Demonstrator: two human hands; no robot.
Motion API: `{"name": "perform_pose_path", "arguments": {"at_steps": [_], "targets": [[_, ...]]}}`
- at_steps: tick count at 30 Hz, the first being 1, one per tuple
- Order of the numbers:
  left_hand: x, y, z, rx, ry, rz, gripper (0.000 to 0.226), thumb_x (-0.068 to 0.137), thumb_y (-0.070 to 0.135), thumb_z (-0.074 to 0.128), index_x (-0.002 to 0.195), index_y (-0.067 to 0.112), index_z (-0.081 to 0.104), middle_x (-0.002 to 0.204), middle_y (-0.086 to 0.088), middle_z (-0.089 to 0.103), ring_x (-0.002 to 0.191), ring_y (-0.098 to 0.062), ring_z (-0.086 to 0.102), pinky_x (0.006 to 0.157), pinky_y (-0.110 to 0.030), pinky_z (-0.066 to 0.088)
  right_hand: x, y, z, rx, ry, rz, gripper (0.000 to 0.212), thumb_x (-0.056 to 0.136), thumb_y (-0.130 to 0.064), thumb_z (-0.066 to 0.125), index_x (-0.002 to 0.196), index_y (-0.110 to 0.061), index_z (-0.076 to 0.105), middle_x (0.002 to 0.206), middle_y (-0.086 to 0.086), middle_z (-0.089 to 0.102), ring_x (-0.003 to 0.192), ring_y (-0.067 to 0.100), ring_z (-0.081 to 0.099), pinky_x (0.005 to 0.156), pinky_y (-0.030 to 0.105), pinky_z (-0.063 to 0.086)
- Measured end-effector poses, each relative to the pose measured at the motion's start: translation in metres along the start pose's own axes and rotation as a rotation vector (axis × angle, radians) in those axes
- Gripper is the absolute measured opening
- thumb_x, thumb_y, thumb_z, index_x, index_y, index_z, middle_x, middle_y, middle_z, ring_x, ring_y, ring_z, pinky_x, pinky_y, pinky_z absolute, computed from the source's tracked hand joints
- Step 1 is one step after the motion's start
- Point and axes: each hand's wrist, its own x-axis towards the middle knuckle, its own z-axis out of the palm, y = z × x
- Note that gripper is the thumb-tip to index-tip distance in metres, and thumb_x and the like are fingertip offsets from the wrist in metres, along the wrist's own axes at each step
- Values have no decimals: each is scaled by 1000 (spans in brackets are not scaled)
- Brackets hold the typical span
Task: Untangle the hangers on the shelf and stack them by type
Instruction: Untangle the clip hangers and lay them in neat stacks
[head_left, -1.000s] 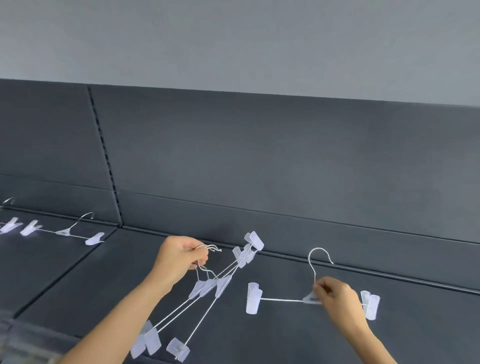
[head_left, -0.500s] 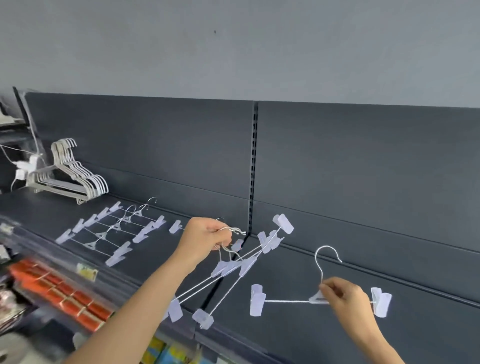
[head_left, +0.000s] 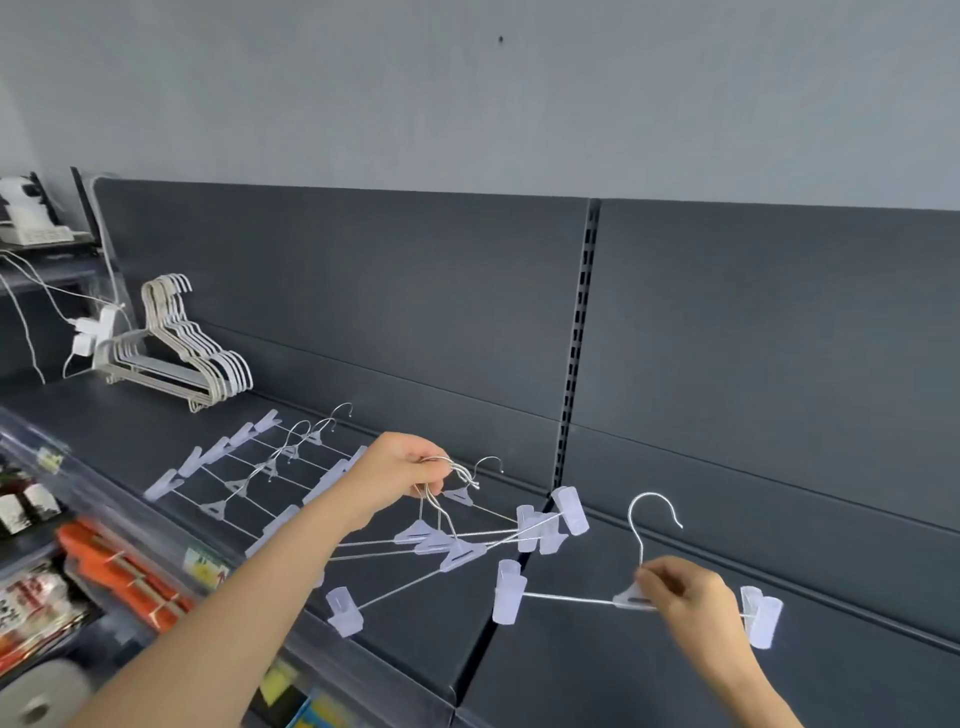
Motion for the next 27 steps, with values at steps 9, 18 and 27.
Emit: {"name": "perform_pose_path", "arguments": {"at_steps": [9, 18, 27], "targets": [[58, -31, -5, -30, -358, -130, 23, 90, 5, 51, 71, 11, 61, 60, -2, 56, 58, -11, 52, 64, -23, 48, 12, 5, 11, -3, 14, 88, 25, 81, -5, 62, 59, -15, 67, 57, -5, 69, 48, 5, 51, 54, 24, 42], [128, -89, 12, -131, -595, -288, 19, 93, 3, 47, 77, 7, 56, 56, 0, 54, 54, -11, 53, 59, -23, 45, -6, 19, 51, -105, 180, 418, 26, 78, -5, 61, 54, -10, 66, 43, -5, 59, 51, 17, 49, 51, 26, 40], [144, -121, 30, 284, -517, -100, 6, 89, 21, 53, 87, 16, 56, 81, -3, 56, 69, -15, 52, 63, -24, 41, -21, 13, 81, -425, 345, 685, 25, 80, -12, 49, 59, -11, 63, 57, -6, 59, 62, 23, 51, 52, 25, 36]]}}
